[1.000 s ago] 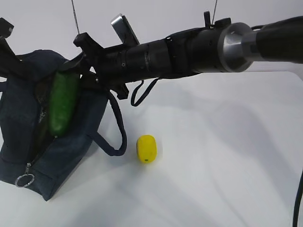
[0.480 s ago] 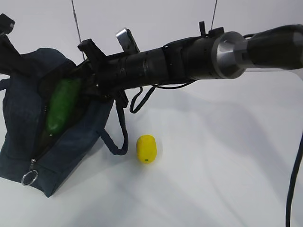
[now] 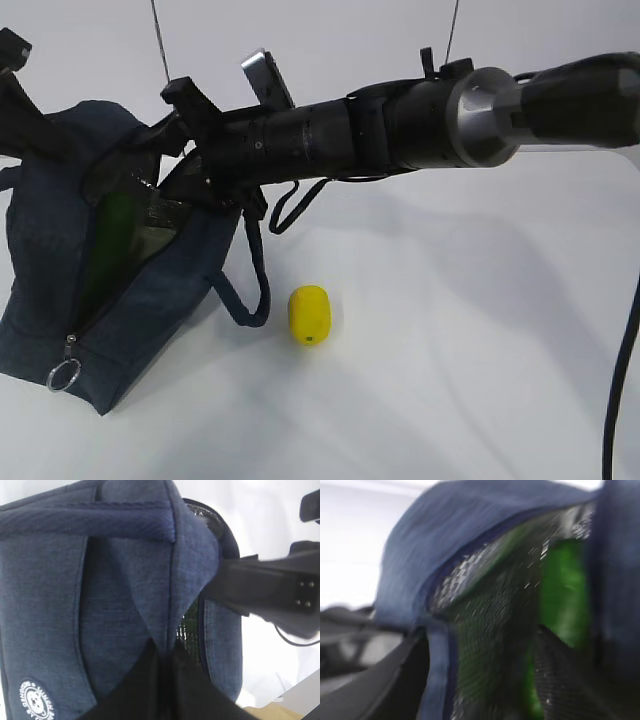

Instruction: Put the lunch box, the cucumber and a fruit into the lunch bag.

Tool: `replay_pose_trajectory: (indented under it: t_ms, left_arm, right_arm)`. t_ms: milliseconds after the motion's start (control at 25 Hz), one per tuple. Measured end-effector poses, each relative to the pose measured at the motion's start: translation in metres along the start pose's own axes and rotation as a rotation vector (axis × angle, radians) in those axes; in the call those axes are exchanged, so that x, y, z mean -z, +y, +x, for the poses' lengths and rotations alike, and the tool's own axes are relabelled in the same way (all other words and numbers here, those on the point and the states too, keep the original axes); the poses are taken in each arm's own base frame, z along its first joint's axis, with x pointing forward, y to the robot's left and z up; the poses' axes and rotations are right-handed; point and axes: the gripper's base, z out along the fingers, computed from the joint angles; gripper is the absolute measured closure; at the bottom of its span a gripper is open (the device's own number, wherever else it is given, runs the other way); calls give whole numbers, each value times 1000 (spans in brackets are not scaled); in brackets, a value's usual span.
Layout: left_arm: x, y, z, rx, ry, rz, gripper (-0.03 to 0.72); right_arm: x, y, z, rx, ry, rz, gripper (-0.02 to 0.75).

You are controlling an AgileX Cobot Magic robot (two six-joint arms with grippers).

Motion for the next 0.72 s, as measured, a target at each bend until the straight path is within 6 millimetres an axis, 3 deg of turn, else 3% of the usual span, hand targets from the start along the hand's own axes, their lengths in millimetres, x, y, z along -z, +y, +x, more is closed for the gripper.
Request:
replay_pose_trajectory:
  t_ms: [440,720]
  left_arm:
    - [0,0,0,-3,0,0,688]
    - [0,0,0,-6,0,0,688]
  right_arm:
    - [9,9,8,131,156,-145,266]
    - [27,9,-7,283,157,-189,265]
